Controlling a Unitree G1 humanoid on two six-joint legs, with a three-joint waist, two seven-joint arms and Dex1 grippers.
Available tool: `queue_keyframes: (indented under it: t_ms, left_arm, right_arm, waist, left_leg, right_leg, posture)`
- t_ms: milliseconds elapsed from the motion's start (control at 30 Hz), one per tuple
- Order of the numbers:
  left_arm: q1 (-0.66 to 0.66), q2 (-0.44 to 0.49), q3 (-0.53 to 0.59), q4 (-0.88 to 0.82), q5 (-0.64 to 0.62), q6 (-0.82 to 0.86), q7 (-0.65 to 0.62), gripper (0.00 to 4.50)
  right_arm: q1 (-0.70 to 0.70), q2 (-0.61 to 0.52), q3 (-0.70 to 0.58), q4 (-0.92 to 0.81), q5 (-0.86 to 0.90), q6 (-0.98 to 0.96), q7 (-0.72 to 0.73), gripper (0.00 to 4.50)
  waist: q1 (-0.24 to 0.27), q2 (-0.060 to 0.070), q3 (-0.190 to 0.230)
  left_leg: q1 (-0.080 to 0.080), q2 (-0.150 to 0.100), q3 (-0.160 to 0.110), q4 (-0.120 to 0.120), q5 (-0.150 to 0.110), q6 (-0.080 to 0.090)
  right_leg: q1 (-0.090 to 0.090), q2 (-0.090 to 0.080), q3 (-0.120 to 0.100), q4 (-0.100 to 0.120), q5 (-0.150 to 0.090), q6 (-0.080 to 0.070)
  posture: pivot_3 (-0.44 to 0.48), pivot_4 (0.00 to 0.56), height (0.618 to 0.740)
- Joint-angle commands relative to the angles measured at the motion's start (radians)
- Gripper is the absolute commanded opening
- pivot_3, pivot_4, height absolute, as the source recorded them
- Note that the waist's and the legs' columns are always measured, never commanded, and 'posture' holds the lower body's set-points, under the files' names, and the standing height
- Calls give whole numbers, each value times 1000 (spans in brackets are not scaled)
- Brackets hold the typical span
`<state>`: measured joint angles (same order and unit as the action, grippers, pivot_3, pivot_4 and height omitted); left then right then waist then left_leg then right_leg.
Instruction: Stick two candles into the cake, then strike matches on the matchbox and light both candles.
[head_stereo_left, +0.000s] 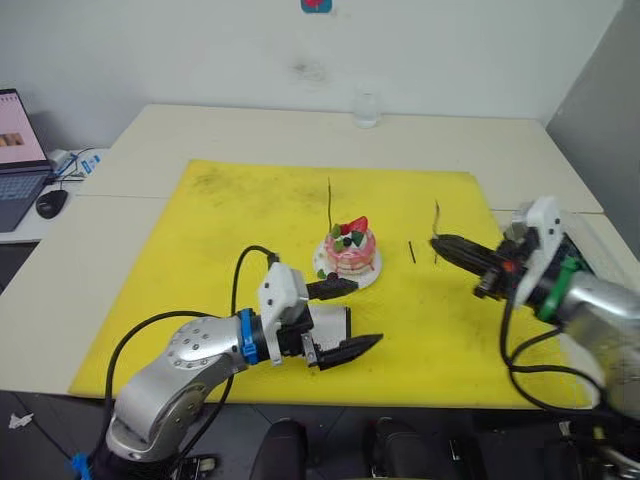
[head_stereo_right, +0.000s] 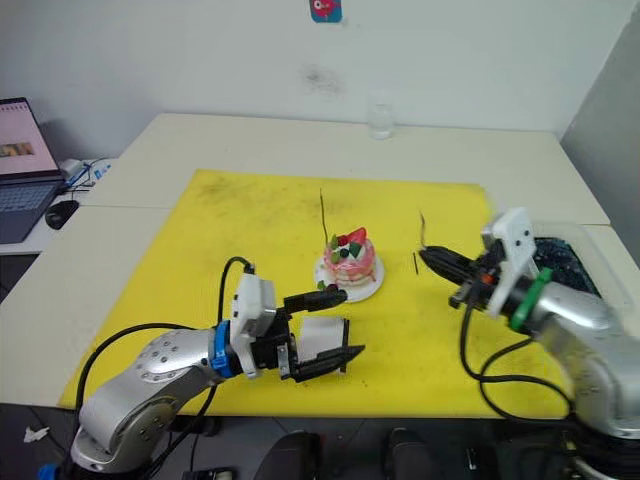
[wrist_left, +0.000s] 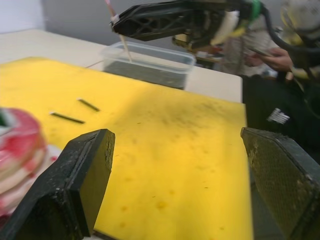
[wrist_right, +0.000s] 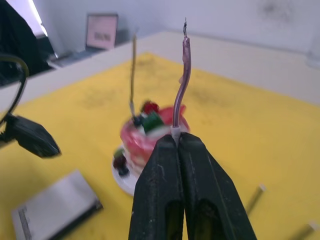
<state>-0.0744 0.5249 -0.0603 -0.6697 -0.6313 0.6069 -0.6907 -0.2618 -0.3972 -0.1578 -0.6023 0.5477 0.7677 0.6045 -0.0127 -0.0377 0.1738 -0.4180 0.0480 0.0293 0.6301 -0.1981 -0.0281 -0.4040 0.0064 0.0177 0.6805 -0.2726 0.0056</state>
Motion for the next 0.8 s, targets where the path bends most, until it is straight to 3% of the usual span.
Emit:
queue_keyframes:
  t_ms: [33, 200, 400, 800]
  left_arm:
    - [-5, -11, 45, -16, -11, -17, 38, 4500]
    - [-23, -23, 68, -1, -15, -18, 75, 4500]
    - [-46, -21, 93, 7, -40, 4, 101, 4500]
    - [-62, 3, 97, -8, -46, 11, 110, 4500]
  right_arm:
    - [-27, 74, 155, 143, -185, -315, -25, 26]
    - [-72, 196, 232, 383, -306, -601, -65, 26]
    - [-120, 267, 250, 565, -355, -763, -84, 26]
    - [-100, 279, 241, 650, -371, -871, -94, 26]
  waist:
    - [-3, 0, 0]
    - [-4, 0, 0]
    - [-5, 0, 0]
    - [-5, 0, 0]
  left_leg:
    - [0, 0, 0, 0, 0, 0]
    - [1, 0, 0, 1, 0, 0]
    - [0, 0, 0, 0, 0, 0]
    - [1, 1, 0, 0, 0, 0]
  right_leg:
    - [0, 0, 0, 0, 0, 0]
    - [1, -1, 1, 0, 1, -1]
    - [0, 0, 1, 0, 1, -1]
    - [0, 0, 1, 1, 1, -2]
  posture:
    - [0, 150, 740]
    - [0, 150, 740]
    - [0, 150, 740]
    - [0, 150, 740]
